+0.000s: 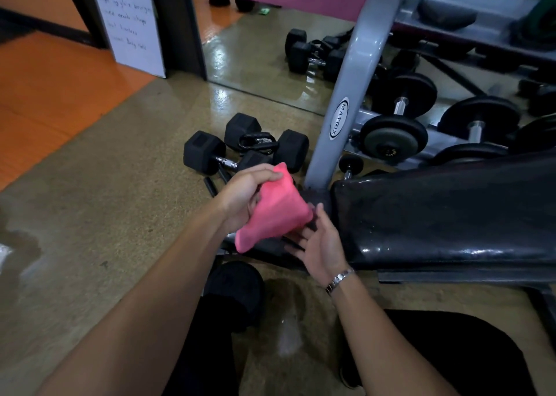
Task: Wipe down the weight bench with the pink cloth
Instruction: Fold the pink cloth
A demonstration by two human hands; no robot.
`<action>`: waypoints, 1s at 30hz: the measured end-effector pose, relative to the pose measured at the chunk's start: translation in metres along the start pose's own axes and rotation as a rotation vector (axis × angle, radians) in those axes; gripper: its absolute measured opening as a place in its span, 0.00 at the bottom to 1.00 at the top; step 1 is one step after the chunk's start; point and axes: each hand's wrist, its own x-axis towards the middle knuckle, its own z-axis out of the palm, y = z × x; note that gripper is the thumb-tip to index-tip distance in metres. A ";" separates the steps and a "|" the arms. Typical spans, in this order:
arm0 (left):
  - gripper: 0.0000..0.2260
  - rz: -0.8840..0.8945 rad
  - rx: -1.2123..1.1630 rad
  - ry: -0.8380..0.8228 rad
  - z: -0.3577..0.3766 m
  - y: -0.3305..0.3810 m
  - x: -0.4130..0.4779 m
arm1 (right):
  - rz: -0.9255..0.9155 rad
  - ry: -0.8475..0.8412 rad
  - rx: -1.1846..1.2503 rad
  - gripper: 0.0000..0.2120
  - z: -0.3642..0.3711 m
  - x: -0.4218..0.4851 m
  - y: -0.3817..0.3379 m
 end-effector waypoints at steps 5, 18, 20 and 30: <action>0.06 0.115 0.147 0.152 -0.003 -0.009 0.000 | -0.097 -0.034 -0.084 0.25 -0.008 0.005 -0.012; 0.04 0.237 0.433 0.112 -0.001 -0.018 0.003 | -0.468 0.187 -0.611 0.30 -0.001 0.015 -0.021; 0.06 0.210 0.472 0.037 0.000 -0.016 0.002 | -0.618 0.093 -0.716 0.34 0.005 0.010 -0.030; 0.08 0.144 0.444 0.032 0.007 -0.006 0.007 | -0.620 0.027 -0.803 0.25 0.009 0.025 -0.051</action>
